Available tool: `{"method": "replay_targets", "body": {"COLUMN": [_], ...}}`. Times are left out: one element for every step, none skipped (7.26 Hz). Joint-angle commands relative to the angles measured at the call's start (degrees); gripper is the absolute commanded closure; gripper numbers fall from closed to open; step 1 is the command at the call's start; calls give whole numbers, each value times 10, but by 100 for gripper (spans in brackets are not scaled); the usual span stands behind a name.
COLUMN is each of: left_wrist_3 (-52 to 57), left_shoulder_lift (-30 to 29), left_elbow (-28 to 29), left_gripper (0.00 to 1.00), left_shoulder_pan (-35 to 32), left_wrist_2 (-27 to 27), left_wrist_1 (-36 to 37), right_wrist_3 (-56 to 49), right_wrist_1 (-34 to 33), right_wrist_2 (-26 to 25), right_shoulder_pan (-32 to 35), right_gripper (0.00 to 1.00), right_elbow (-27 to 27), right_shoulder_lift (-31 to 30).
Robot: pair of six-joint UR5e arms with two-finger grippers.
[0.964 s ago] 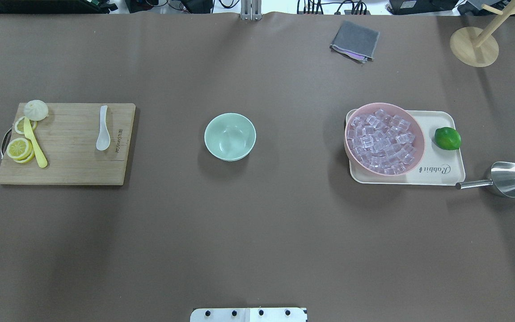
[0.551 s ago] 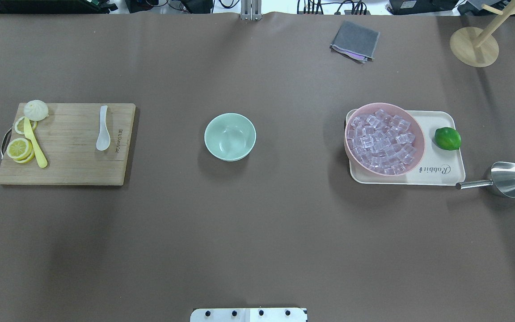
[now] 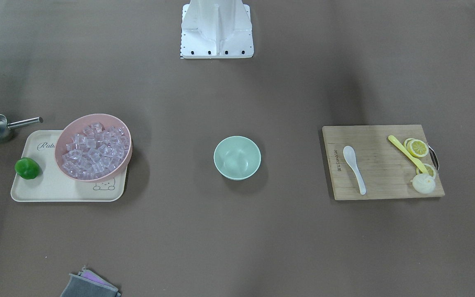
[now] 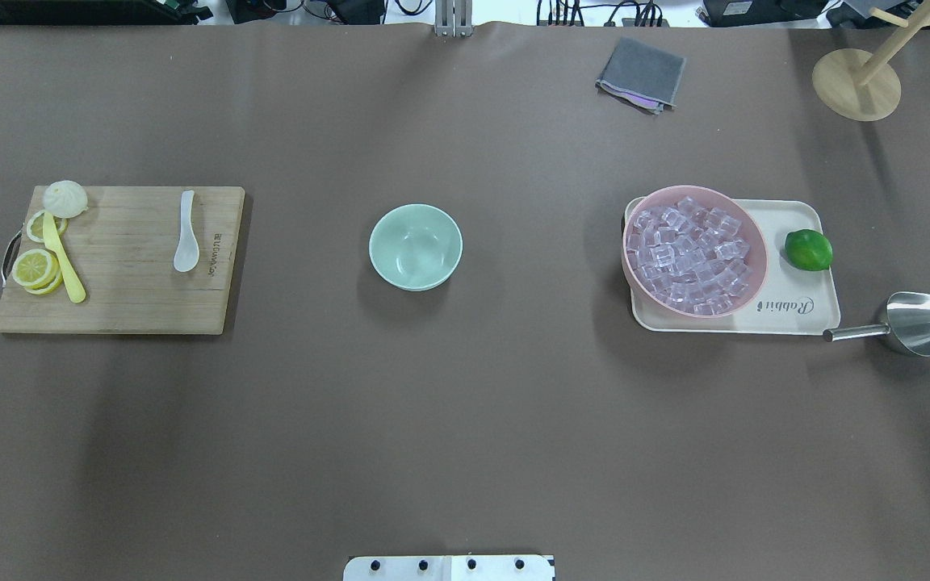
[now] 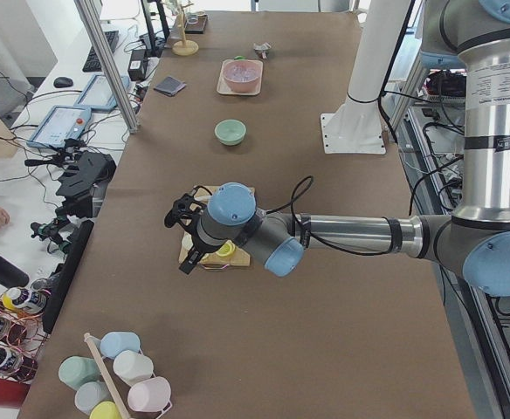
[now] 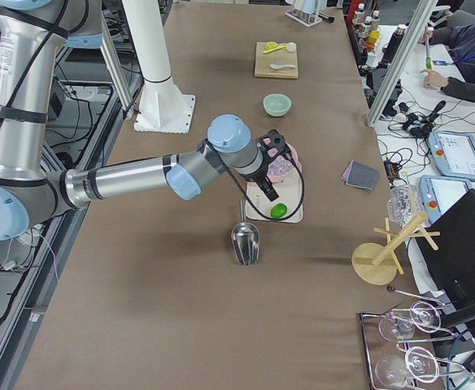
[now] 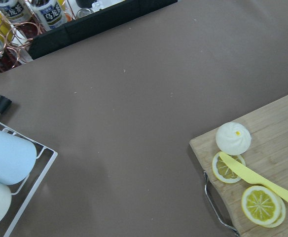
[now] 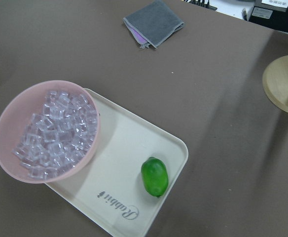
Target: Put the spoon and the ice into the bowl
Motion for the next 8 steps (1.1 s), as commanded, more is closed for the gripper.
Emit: {"method": "replay_targets", "body": {"left_wrist_3": [-88, -158, -199, -267, -329, -372, -414, -447], "left_shoulder_lift": [-55, -82, -94, -117, -136, -152, -170, -180], "left_elbow": [8, 20, 31, 39, 54, 64, 75, 86], "left_gripper": [2, 2, 2, 2, 2, 2, 2, 2], "left_shoulder_pan": [98, 119, 155, 192, 221, 254, 286, 317], "left_wrist_2": [-2, 1, 46, 98, 120, 160, 190, 232], "left_wrist_1": [-10, -5, -4, -3, -3, -3, -3, -4], "right_wrist_3": [157, 222, 256, 274, 316, 343, 353, 378], "right_wrist_1": [0, -1, -6, -25, -75, -129, -150, -151], "right_wrist_2": [-65, -140, -200, -252, -286, -327, -385, -429], "right_shoulder_pan": [-107, -173, -221, -255, -282, -310, -342, -368], "right_gripper": [1, 1, 1, 2, 8, 9, 2, 1], "right_elbow": [4, 4, 4, 6, 18, 39, 44, 43], "right_shoulder_lift": [91, 126, 144, 155, 168, 180, 183, 184]}}
